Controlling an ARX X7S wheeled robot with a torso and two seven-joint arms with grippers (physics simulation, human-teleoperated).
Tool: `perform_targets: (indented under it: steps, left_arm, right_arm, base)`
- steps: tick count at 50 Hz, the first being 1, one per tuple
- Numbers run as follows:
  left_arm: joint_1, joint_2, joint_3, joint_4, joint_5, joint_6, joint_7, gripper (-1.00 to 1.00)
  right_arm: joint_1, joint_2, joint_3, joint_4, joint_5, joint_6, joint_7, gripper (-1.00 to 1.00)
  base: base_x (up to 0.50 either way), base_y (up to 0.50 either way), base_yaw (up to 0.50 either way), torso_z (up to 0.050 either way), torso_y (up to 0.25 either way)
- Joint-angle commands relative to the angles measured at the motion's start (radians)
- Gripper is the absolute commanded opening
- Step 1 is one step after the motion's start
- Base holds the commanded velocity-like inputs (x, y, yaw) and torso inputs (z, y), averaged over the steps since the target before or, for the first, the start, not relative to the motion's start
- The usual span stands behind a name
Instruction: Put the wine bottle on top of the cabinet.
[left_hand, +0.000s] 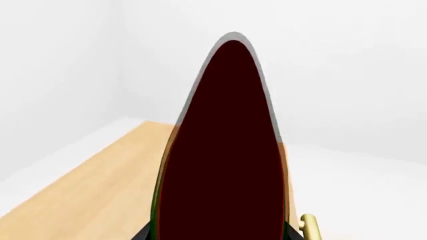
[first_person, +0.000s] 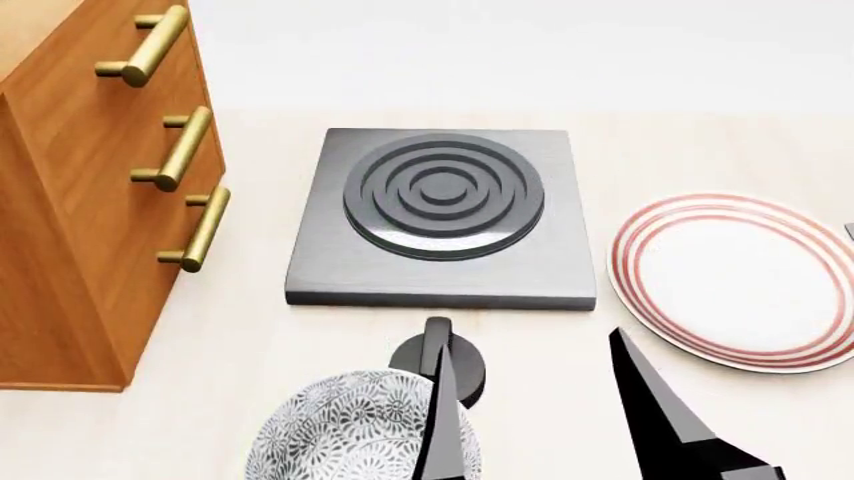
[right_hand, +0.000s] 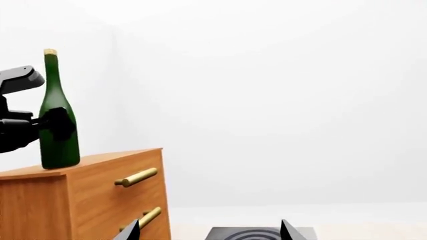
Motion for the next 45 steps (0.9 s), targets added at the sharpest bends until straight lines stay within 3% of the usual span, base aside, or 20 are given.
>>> perform_targets:
  steps: [1, 30, 31, 45]
  left_arm:
    - [0.07, -0.013, -0.061, 0.017, -0.066, 0.064, -0.041, -1.0]
    - [0.023, 0.024, -0.024, -0.048, -0.02, 0.068, -0.004, -1.0]
    - [0.023, 0.025, -0.029, -0.051, -0.024, 0.068, -0.007, 1.0]
    - [0.033, 0.012, -0.031, -0.027, -0.03, 0.055, -0.012, 1.0]
  right_arm:
    - [0.002, 0.001, -0.014, 0.002, -0.004, -0.002, 0.0, 1.0]
    - [0.014, 0.006, -0.044, 0.003, -0.005, -0.006, 0.001, 1.0]
    - [0.015, 0.006, -0.045, 0.003, -0.004, -0.006, 0.002, 1.0]
    - [0.018, 0.01, -0.055, 0.003, -0.006, -0.009, 0.003, 1.0]
  base:
    - [0.0, 0.0, 0.0, 0.0, 0.0]
    - [0.0, 0.0, 0.0, 0.0, 0.0]
    - [0.0, 0.0, 0.0, 0.0, 0.0]
    - [0.0, 0.0, 0.0, 0.0, 0.0]
